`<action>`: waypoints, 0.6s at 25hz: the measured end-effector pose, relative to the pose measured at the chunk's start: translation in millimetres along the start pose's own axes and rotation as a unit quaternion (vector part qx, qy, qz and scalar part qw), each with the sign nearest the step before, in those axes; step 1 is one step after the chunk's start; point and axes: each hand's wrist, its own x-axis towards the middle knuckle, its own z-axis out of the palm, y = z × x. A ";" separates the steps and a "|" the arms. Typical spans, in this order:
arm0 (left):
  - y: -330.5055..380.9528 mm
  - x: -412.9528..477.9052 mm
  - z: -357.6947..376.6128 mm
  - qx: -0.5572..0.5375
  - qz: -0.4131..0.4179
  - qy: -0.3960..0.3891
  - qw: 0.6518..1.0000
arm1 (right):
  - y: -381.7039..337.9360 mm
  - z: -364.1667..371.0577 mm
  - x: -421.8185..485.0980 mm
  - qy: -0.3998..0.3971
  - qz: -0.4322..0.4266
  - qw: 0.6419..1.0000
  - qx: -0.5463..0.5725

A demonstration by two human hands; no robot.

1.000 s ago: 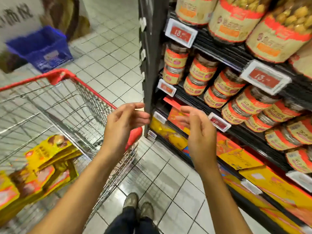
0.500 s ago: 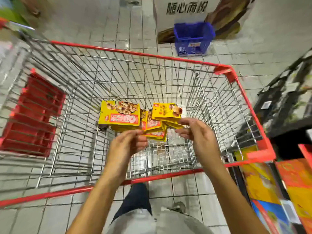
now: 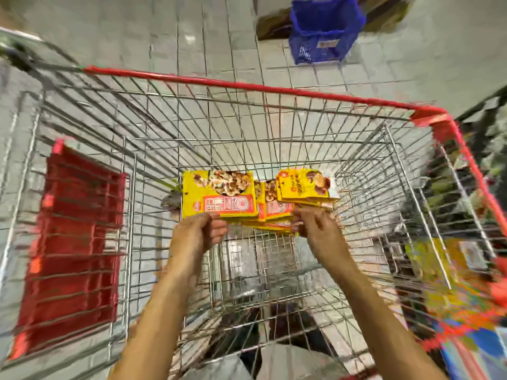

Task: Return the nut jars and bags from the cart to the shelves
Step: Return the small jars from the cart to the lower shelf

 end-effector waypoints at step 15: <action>-12.4 -80.3 205.0 0.129 0.047 -0.375 0.917 | 22.1 -187.8 -107.0 0.343 -0.098 0.922 0.148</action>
